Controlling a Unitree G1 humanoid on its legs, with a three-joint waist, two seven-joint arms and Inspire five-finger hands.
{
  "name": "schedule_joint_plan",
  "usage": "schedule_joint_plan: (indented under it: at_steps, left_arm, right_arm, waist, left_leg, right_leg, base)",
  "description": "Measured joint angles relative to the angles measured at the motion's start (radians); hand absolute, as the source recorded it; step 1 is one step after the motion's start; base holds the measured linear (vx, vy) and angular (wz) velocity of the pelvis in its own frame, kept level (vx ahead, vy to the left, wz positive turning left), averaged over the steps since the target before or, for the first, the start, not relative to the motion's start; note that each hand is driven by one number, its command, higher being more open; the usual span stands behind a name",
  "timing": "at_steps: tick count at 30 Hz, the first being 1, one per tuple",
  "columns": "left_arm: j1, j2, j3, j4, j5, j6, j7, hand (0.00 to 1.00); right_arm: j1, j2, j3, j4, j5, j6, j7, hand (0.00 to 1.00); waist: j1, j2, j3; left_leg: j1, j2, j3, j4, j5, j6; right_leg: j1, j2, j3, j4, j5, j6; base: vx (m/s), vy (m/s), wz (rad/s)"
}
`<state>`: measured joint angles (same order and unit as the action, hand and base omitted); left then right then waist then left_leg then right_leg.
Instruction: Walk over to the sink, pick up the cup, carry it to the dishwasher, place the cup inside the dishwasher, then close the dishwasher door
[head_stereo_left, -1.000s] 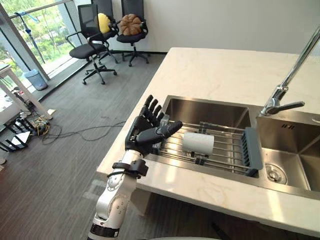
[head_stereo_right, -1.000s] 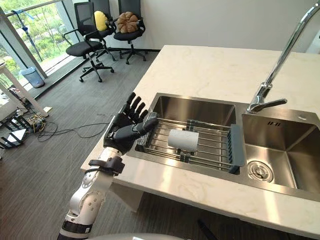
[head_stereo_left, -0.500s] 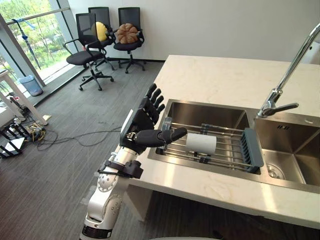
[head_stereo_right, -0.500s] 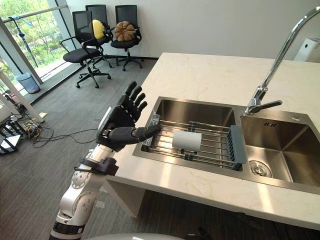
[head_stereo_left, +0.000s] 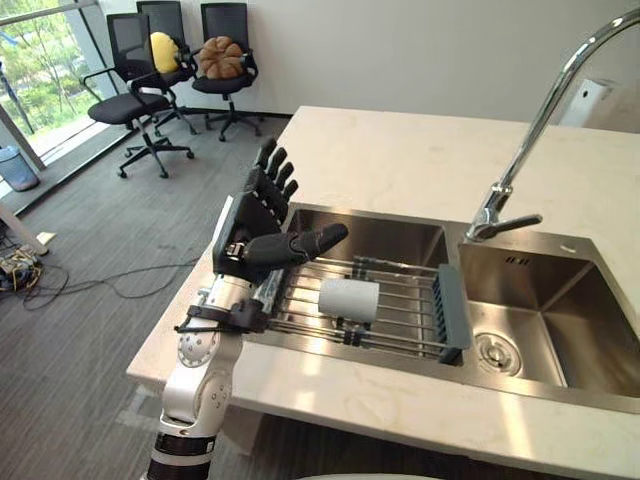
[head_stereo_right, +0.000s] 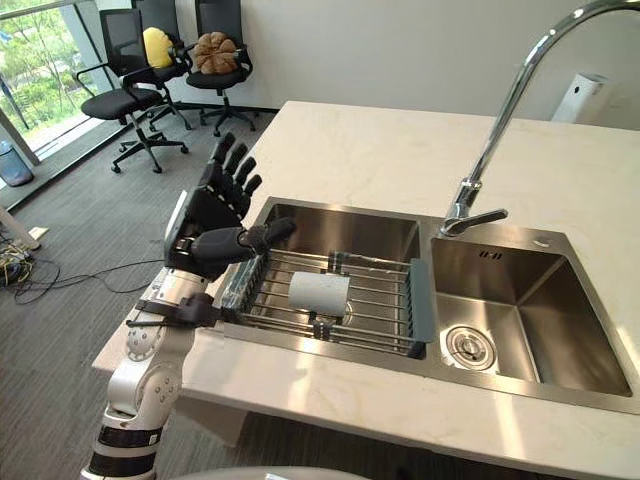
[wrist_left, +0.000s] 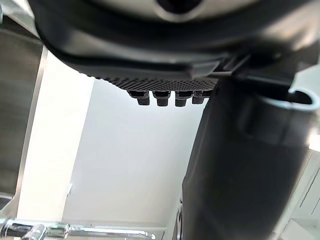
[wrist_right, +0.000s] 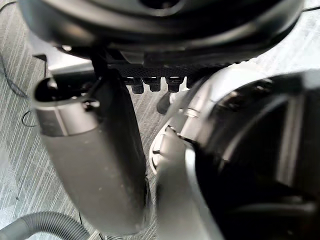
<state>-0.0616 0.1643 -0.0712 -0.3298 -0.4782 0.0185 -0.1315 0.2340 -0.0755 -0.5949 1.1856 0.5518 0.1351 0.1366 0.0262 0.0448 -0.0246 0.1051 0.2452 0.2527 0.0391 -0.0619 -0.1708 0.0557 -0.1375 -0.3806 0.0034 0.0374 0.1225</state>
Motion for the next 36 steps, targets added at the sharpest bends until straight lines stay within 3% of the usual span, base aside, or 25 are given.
schedule_joint_plan:
  at_steps: [6, 14, 17, 22, 28, 36]
  left_arm:
    - [-0.029, 0.049, -0.028, 0.035, 0.164, 0.001, -0.003, 1.0]
    - [-0.084, 0.187, -0.216, 0.072, 0.431, 0.016, -0.129, 1.0]
    - [-0.103, 0.227, -0.234, 0.076, 0.44, 0.016, -0.15, 1.0]
    - [-0.133, 0.263, -0.23, 0.107, 0.44, 0.015, -0.123, 1.0]
    - [-0.133, 0.255, -0.231, 0.111, 0.504, -0.022, -0.084, 1.0]
    - [-0.154, 0.246, -0.234, 0.159, 0.571, -0.024, -0.016, 1.0]
  right_arm:
    - [-0.067, -0.032, 0.061, 0.025, 0.0, -0.03, 0.031, 1.0]
    - [-0.081, -0.062, 0.09, 0.043, -0.001, -0.04, 0.027, 1.0]
    - [-0.089, -0.066, 0.09, 0.045, 0.002, -0.04, 0.028, 1.0]
    - [-0.106, -0.08, 0.089, 0.064, 0.005, -0.039, 0.028, 1.0]
    - [-0.109, -0.078, 0.049, 0.077, 0.005, -0.043, 0.038, 1.0]
    - [-0.104, -0.074, 0.011, 0.083, 0.005, -0.055, 0.056, 1.0]
  waist:
    - [-0.001, 0.003, 0.024]
    - [0.001, 0.022, 0.045]
    - [-0.003, 0.022, 0.057]
    - [-0.01, 0.025, 0.063]
    - [-0.017, 0.027, 0.064]
    - [-0.025, 0.029, 0.065]
  left_leg:
    - [-0.007, -0.023, 0.001, -0.002, 0.008, 0.011]
    - [-0.017, -0.057, -0.02, -0.039, 0.041, 0.028]
    - [-0.022, -0.063, -0.02, -0.039, 0.042, 0.03]
    - [-0.034, -0.072, -0.02, -0.039, 0.043, 0.032]
    - [-0.038, -0.075, -0.011, -0.04, 0.043, 0.032]
    - [-0.035, -0.075, 0.009, -0.039, 0.042, 0.034]
  right_leg:
    - [0.019, -0.009, -0.002, -0.064, 0.043, 0.004]
    - [0.019, -0.035, -0.021, -0.09, 0.068, 0.008]
    - [0.016, -0.041, -0.021, -0.092, 0.074, 0.008]
    - [0.004, -0.049, -0.015, -0.089, 0.084, 0.017]
    - [-0.009, -0.052, -0.004, -0.089, 0.088, 0.017]
    - [-0.024, -0.052, 0.022, -0.089, 0.097, 0.014]
  base:
    - [-0.04, 0.008, 0.02]
    - [-0.07, 0.015, 0.08]
    - [-0.07, 0.018, 0.02]
    - [-0.01, 0.006, 0.0]
    - [0.0, 0.006, -0.04]
    - [-0.04, 0.005, -0.09]
